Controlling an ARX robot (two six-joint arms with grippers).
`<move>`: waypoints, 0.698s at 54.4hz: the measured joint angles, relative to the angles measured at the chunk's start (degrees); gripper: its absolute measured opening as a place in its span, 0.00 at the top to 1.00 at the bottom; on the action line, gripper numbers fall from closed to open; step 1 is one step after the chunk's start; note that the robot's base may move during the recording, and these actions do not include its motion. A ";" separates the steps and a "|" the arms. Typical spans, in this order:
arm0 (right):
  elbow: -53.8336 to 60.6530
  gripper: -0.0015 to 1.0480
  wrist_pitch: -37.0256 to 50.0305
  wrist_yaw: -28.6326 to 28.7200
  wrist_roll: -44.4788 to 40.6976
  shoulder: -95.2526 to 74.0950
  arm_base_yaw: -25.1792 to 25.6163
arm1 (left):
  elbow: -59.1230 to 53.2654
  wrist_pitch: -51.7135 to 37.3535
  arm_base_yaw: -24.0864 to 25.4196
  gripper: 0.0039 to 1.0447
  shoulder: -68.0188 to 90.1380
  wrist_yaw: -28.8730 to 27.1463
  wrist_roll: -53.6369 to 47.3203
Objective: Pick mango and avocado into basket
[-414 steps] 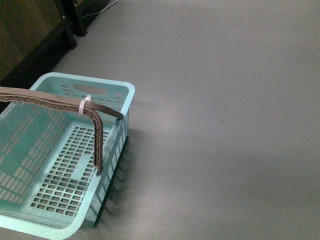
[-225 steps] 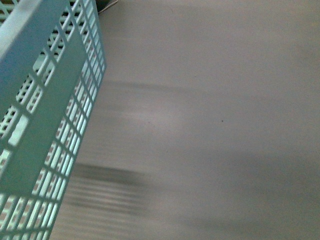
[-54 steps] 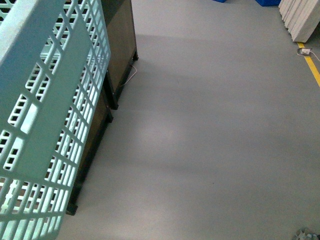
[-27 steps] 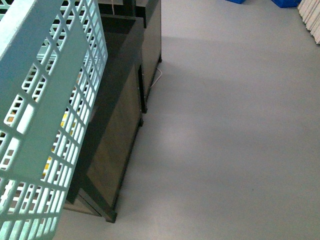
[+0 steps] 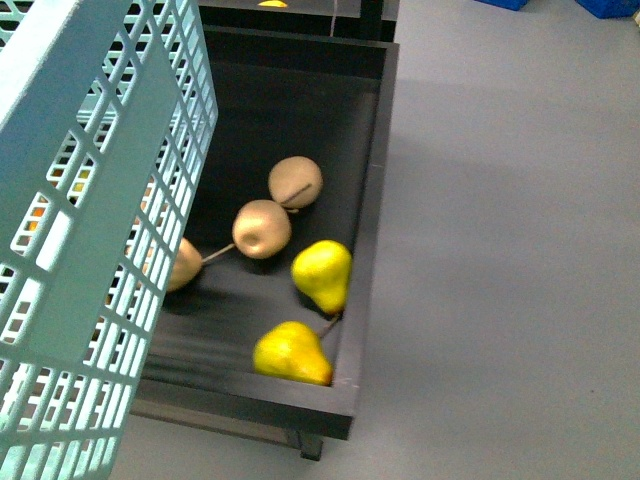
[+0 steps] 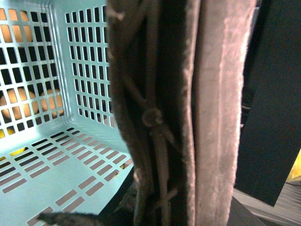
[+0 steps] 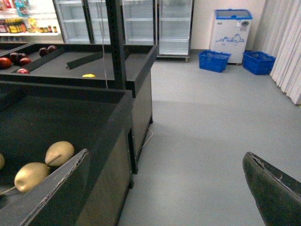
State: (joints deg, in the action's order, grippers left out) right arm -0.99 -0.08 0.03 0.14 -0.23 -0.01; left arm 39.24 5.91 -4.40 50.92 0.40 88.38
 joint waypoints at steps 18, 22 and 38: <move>0.00 0.08 0.00 -0.07 0.00 0.04 0.00 | 0.00 0.00 0.00 0.85 -0.02 -0.04 -0.07; 0.00 0.08 0.02 -0.09 0.02 0.02 0.00 | 0.00 0.00 0.00 0.85 -0.02 -0.04 -0.09; 0.00 0.08 0.00 -0.04 0.00 0.02 0.00 | 0.00 0.02 0.00 0.85 -0.02 -0.02 -0.04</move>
State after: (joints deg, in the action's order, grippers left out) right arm -0.99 -0.08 -0.01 0.14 -0.21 -0.01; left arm 39.24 5.93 -4.40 50.89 0.38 88.33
